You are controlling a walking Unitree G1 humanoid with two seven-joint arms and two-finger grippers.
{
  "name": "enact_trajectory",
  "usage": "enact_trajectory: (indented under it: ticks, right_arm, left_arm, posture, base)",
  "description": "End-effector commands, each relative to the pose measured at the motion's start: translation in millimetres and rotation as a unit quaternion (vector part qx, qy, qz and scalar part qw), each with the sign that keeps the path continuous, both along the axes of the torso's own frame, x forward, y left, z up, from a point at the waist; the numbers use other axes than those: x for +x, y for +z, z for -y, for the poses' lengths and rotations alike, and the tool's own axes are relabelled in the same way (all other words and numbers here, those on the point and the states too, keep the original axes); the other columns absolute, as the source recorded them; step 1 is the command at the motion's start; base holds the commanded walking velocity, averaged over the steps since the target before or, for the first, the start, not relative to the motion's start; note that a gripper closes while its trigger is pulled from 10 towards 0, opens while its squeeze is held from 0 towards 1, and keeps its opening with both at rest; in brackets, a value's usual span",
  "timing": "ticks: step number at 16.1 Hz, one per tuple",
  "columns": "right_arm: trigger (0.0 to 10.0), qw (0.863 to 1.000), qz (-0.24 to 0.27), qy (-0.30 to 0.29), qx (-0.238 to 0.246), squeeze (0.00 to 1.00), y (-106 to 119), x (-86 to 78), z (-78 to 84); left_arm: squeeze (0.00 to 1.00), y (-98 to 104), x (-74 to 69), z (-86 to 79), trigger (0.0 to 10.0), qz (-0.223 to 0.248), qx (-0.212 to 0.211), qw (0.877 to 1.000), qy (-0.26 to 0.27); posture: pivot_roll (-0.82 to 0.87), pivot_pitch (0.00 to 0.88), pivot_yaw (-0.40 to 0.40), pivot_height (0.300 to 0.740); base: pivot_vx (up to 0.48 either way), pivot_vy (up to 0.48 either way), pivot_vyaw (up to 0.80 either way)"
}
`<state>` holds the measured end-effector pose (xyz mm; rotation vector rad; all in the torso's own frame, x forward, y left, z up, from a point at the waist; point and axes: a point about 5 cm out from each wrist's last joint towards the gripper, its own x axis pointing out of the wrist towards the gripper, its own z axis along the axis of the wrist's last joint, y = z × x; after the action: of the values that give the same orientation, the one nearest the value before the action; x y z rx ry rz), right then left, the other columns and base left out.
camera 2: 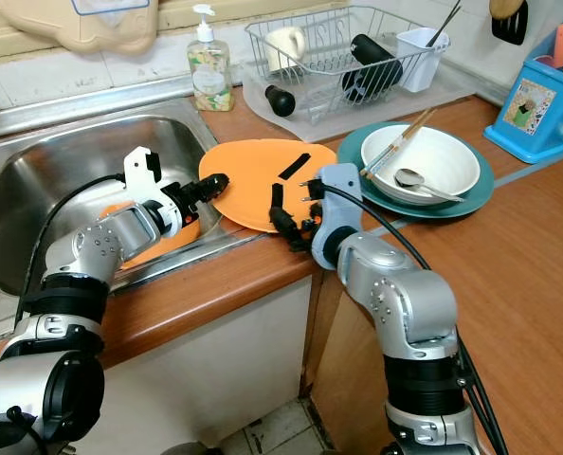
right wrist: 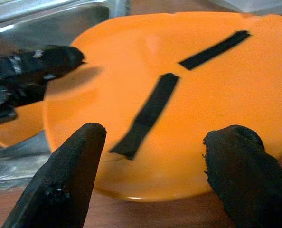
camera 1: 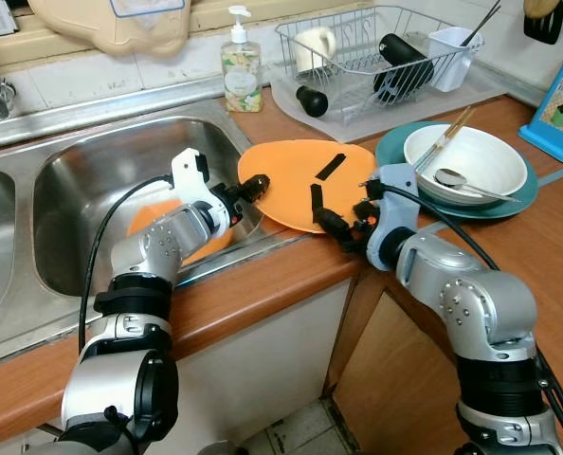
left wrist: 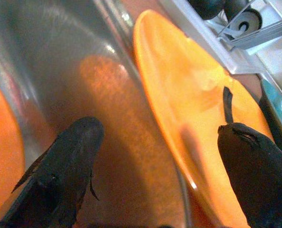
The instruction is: Kitchen organization
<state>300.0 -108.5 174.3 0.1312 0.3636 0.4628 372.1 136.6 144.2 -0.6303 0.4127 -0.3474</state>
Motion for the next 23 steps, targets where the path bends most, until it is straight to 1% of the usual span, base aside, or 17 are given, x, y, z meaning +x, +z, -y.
enact_trajectory:
  ticks: [1,2,6,8,9,10,11,14,17,20,23]
  right_arm:
    - [10.0,1.000,0.007,0.021,0.007,0.00,1.8,-0.6,-5.9]
    - [10.0,0.999,0.013,0.033,0.009,0.00,2.8,-1.6,-8.3]
    - [10.0,0.997,0.035,0.071,0.014,0.00,7.2,-5.4,-16.4]
    - [10.0,0.995,0.044,0.083,0.014,0.00,8.3,-6.7,-19.3]
    - [10.0,0.995,0.049,0.088,0.014,0.00,9.2,-7.7,-19.9]
    - [10.0,0.995,0.052,0.089,0.013,0.00,9.6,-8.0,-19.7]
    - [10.0,0.995,0.056,0.088,0.006,0.00,10.4,-9.1,-16.9]
    - [10.0,0.994,0.062,0.082,-0.025,0.00,10.4,-12.7,-2.9]
    - [10.0,0.992,0.066,0.095,-0.050,0.00,10.6,-20.4,10.2]
    - [10.0,0.986,0.072,0.135,-0.065,0.00,11.8,-32.1,14.9]
    - [10.0,0.983,0.074,0.153,-0.073,0.00,11.0,-39.7,20.6]
  left_arm:
    - [0.00,3.3,2.4,0.8,10.0,0.007,-0.012,1.000,0.001]
    - [0.00,3.9,3.1,2.1,10.0,0.008,-0.021,1.000,0.001]
    - [0.00,-0.8,2.9,6.6,10.0,-0.004,-0.025,1.000,-0.009]
    - [0.00,-0.6,3.0,9.9,10.0,-0.004,-0.047,0.999,-0.012]
    - [0.00,0.4,3.3,12.4,2.8,0.000,-0.054,0.998,-0.017]
    - [0.00,1.0,3.6,13.6,2.8,0.002,-0.058,0.998,-0.019]
    - [0.00,2.2,3.9,16.1,0.0,0.008,-0.062,0.998,-0.025]
    - [0.00,4.8,4.5,18.0,0.0,0.019,-0.072,0.997,-0.031]
    - [0.00,5.9,5.1,18.6,0.0,0.023,-0.081,0.996,-0.033]
    - [0.00,8.7,6.4,18.0,0.0,0.030,-0.092,0.995,-0.031]
    - [0.00,10.2,7.2,15.6,0.0,0.035,-0.101,0.994,-0.024]
  posture:
    - [-0.16,0.000,0.090,0.740]
    - [-0.16,0.000,0.090,0.740]
    - [-0.16,0.000,0.094,0.740]
    - [-0.17,0.000,0.095,0.740]
    - [-0.17,0.000,0.095,0.740]
    - [-0.17,0.000,0.095,0.740]
    - [-0.17,0.000,0.095,0.740]
    - [-0.17,0.000,0.099,0.740]
    - [-0.18,0.000,0.100,0.740]
    - [-0.18,0.000,0.100,0.740]
    - [-0.18,0.000,0.101,0.740]
  base:
    - [0.000,0.000,0.00]
    - [0.000,0.000,0.00]
    - [0.000,0.000,0.00]
    - [0.000,0.000,0.00]
    - [0.000,0.000,0.00]
    - [0.000,0.000,0.00]
    - [0.000,0.000,0.00]
    - [0.000,0.000,0.00]
    - [0.000,0.000,0.00]
    - [0.000,0.000,0.00]
    - [0.000,0.000,0.00]
